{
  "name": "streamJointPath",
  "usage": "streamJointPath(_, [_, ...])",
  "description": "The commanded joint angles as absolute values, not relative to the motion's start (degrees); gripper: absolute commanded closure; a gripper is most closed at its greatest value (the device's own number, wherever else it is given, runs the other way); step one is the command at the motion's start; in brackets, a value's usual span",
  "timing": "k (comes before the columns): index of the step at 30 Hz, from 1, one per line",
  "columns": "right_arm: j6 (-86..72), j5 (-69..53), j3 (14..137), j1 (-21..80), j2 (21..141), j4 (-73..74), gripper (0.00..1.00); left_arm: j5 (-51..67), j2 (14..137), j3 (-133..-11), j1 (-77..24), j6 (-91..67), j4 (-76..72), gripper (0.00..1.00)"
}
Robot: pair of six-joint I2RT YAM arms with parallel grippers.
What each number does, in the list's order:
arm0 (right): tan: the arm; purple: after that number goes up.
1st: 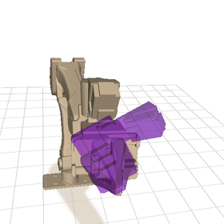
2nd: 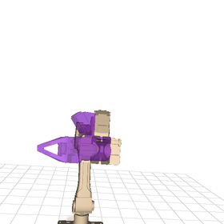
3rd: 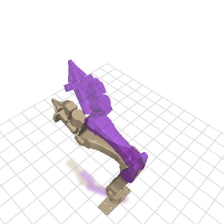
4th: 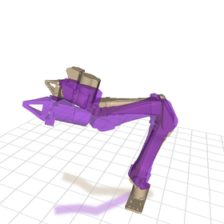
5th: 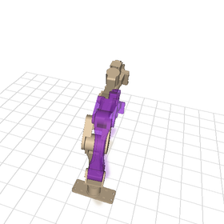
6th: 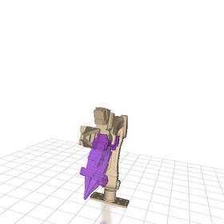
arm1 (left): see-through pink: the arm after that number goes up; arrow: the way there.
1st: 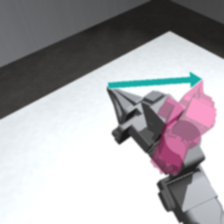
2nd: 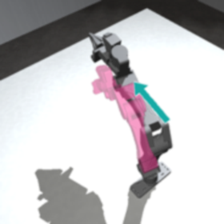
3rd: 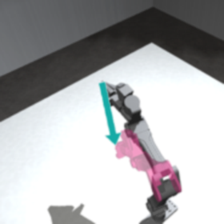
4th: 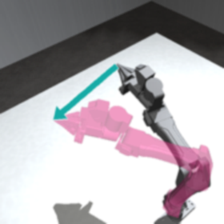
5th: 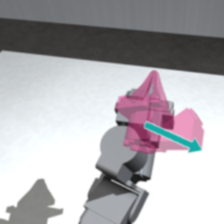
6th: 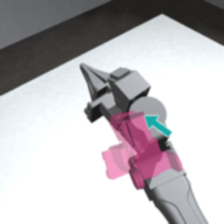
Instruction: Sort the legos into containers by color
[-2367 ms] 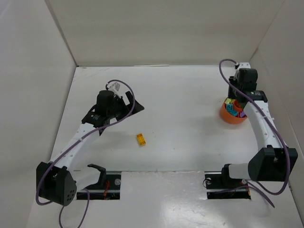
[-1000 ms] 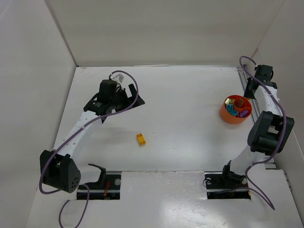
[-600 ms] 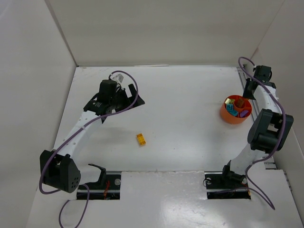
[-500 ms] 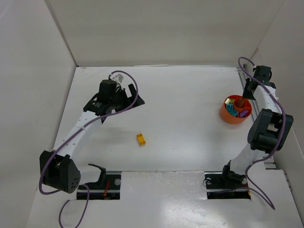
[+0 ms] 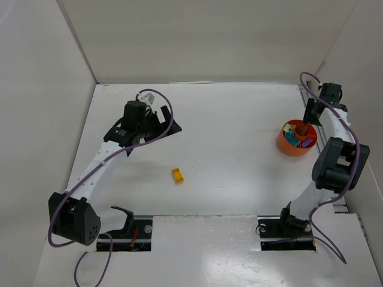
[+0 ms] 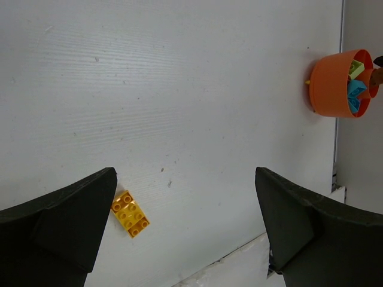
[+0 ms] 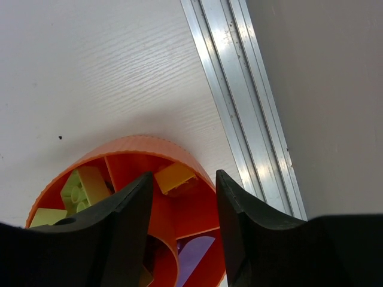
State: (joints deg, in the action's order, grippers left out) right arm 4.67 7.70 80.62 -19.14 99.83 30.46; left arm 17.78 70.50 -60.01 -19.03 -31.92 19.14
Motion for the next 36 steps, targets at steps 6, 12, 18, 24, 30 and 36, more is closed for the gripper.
streamJointPath(6, [5.36, 7.56, 82.87, -19.25, 91.94, 29.97, 0.47, 17.93, 65.84, -59.41, -19.25, -30.59, 17.85, 0.0])
streamJointPath(12, [11.41, 3.6, 85.25, -16.63, 86.67, 30.85, 0.41, 15.65, 62.15, -57.83, -19.25, -31.2, 17.84, 0.0])
streamJointPath(18, [17.23, -4.27, 74.64, 6.2, 74.55, 26.03, 0.33, 7.49, 58.28, -56.69, -19.25, -32.87, 21.7, 0.0])
streamJointPath(24, [5.21, -4.41, 57.87, 36.35, 67.59, 11.27, 0.25, 4.58, 52.05, -51.78, -19.25, -36.64, 21.71, 0.0])
streamJointPath(30, [-7.02, 13.09, 55.63, 58.76, 76.8, 3.17, 0.25, 2.38, 47.72, -47.29, -19.25, -37.79, 21.71, 0.0])
streamJointPath(36, [-15.72, 22.67, 66.08, 67.76, 95.34, 3.16, 0.25, 3.52, 46.49, -46.76, -19.25, -36.66, 23.64, 0.0])
